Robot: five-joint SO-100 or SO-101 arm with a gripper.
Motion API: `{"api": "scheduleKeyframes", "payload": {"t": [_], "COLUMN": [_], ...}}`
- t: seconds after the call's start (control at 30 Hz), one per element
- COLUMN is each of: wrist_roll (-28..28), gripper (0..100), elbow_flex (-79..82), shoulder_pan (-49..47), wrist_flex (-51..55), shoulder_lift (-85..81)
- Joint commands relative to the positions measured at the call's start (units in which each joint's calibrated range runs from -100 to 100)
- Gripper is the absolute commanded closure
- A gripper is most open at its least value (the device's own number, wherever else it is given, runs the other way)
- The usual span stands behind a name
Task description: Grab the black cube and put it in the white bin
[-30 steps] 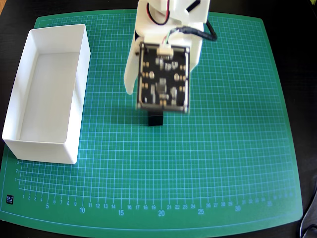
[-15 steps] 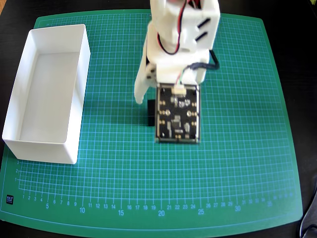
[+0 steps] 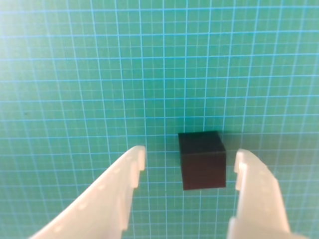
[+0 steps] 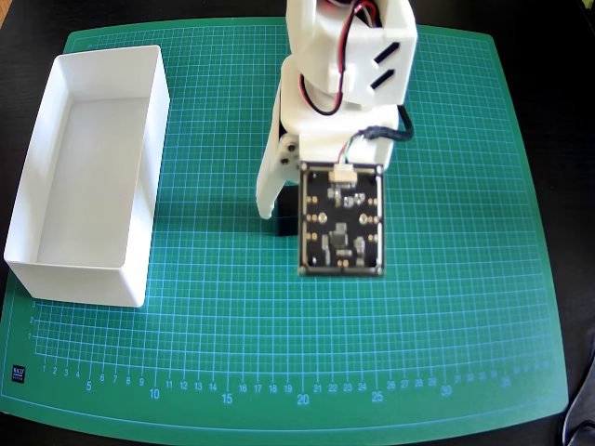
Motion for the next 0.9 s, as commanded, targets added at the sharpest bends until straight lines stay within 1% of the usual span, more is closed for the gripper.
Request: {"api": "scheduleKeyframes", "payload": {"t": [0.0,0.07,0.17,0.27,0.53,0.87], "wrist_roll": [0.19,0.08,0.19,0.19,0.19,0.03], "gripper": [77,77,84,87,88,88], "elbow_flex": [-1.24,-1.15,-1.33,-1.33,-2.14,-2.23], "shoulder_pan": [0.56,0.64,1.56,2.23,3.15,2.82], "wrist_flex": [-0.44,-0.44,-0.44,-0.35,5.46,4.77], "shoulder_lift": [-0.63,-0.54,1.08,1.5,0.99,0.91]}}
